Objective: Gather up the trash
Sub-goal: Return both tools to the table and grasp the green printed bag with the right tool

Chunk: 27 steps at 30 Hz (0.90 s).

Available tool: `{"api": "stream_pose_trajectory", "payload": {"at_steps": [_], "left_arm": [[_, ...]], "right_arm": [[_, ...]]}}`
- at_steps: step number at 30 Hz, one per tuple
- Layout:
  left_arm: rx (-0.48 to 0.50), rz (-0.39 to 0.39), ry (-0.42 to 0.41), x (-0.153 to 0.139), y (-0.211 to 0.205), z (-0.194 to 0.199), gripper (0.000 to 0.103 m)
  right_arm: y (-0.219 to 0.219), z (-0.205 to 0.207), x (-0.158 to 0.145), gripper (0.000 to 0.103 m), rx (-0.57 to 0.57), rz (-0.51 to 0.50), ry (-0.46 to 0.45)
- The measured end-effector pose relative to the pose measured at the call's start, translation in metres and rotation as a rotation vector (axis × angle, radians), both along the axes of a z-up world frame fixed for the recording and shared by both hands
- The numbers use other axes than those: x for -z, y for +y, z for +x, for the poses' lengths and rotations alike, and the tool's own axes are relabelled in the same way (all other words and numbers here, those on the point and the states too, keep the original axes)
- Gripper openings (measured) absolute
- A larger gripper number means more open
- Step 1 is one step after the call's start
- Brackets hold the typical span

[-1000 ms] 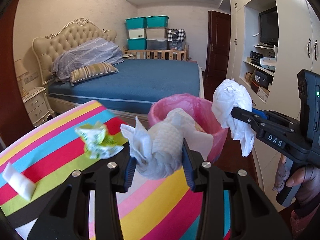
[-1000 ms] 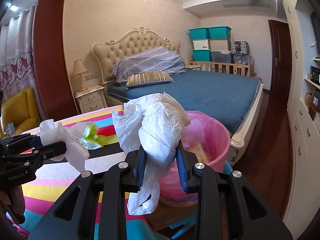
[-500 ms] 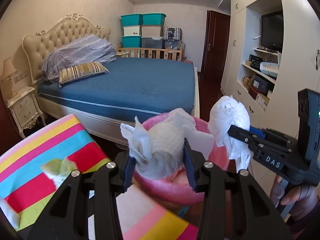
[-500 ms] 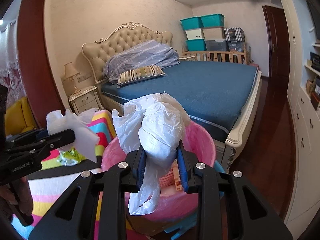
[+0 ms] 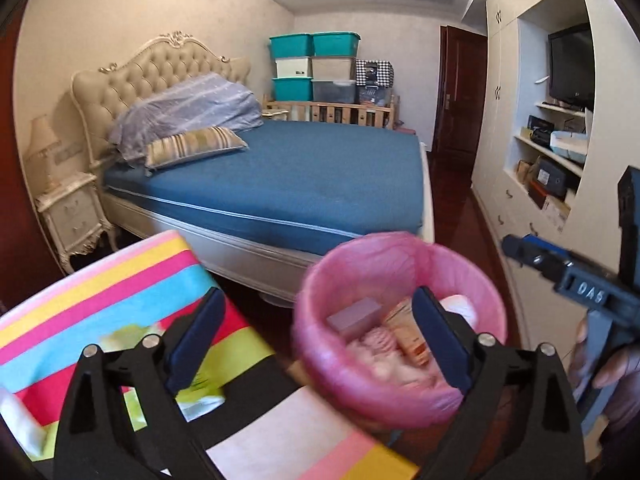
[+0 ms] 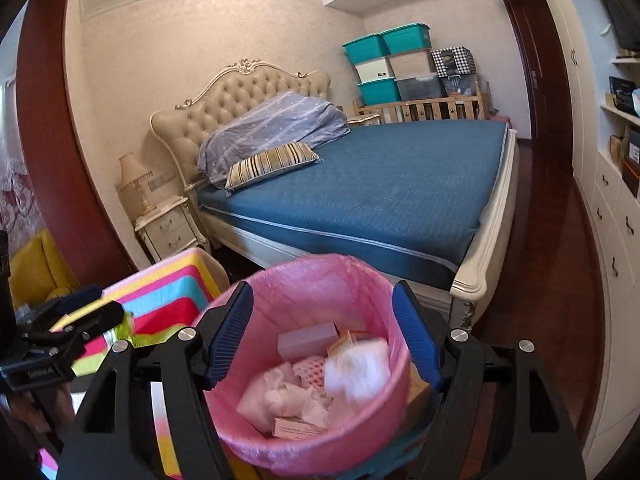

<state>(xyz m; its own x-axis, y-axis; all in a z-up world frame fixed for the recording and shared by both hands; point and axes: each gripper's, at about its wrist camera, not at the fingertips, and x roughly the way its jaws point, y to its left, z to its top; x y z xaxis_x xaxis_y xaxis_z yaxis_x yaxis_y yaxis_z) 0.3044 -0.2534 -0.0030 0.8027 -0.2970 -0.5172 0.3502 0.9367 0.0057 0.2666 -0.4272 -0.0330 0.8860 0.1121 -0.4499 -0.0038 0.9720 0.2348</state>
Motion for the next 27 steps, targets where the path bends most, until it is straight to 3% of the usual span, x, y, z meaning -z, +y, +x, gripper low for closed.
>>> {"api": "stream_pose_trajectory", "payload": {"at_steps": [4, 12, 23, 27], "left_arm": [[-0.046, 0.019, -0.03, -0.002, 0.027, -0.015, 0.098], [-0.194, -0.003, -0.075, -0.01, 0.104, -0.058, 0.098], [-0.437, 0.027, 0.004, 0.014, 0.218, -0.097, 0.098], [-0.491, 0.028, 0.035, 0.024, 0.253, -0.111, 0.098]], "right_arm": [[0.016, -0.003, 0.003, 0.07, -0.033, -0.025, 0.009], [0.077, 0.004, 0.0, 0.07, -0.142, -0.054, 0.005], [0.191, 0.022, 0.026, 0.072, -0.322, -0.114, 0.097], [0.232, 0.023, 0.03, 0.08, -0.382, -0.144, 0.119]]}}
